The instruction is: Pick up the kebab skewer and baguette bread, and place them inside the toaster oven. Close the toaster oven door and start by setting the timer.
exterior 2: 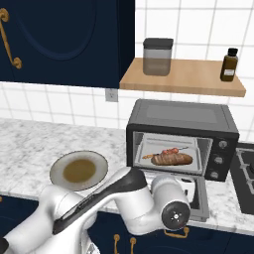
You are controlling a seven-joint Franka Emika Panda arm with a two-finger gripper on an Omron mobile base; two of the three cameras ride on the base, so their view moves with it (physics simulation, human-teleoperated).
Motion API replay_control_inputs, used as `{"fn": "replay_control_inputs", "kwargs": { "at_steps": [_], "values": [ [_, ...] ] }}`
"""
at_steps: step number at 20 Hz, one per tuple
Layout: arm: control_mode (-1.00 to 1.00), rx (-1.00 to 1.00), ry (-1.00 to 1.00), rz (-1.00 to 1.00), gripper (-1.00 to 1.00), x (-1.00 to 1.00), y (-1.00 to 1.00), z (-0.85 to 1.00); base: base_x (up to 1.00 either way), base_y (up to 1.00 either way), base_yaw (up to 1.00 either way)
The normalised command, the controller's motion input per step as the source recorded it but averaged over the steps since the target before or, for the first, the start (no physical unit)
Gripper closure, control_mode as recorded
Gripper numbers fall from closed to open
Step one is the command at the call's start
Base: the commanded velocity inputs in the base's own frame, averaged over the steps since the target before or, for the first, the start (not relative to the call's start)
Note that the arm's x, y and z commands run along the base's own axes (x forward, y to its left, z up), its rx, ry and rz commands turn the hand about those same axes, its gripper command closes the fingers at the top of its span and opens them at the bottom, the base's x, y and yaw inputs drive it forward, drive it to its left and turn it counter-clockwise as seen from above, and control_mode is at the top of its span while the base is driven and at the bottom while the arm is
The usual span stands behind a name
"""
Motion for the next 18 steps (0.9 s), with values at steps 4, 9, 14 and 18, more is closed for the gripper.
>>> {"fn": "replay_control_inputs", "kwargs": {
  "at_steps": [4,9,14,18],
  "values": [
    [-1.00,-0.07,0.01,0.00,-1.00,-0.01,0.47,-0.02,0.00,0.00,0.00],
    [-1.00,0.00,0.00,0.01,-1.00,0.00,0.09,-0.01,0.00,0.00,0.00],
    [-1.00,0.00,0.00,0.00,-1.00,0.01,-0.11,-0.23,0.00,0.00,0.00],
    [-1.00,-0.01,0.00,-0.01,-1.00,0.09,-0.20,-0.22,0.00,0.00,0.00]
  ]
}}
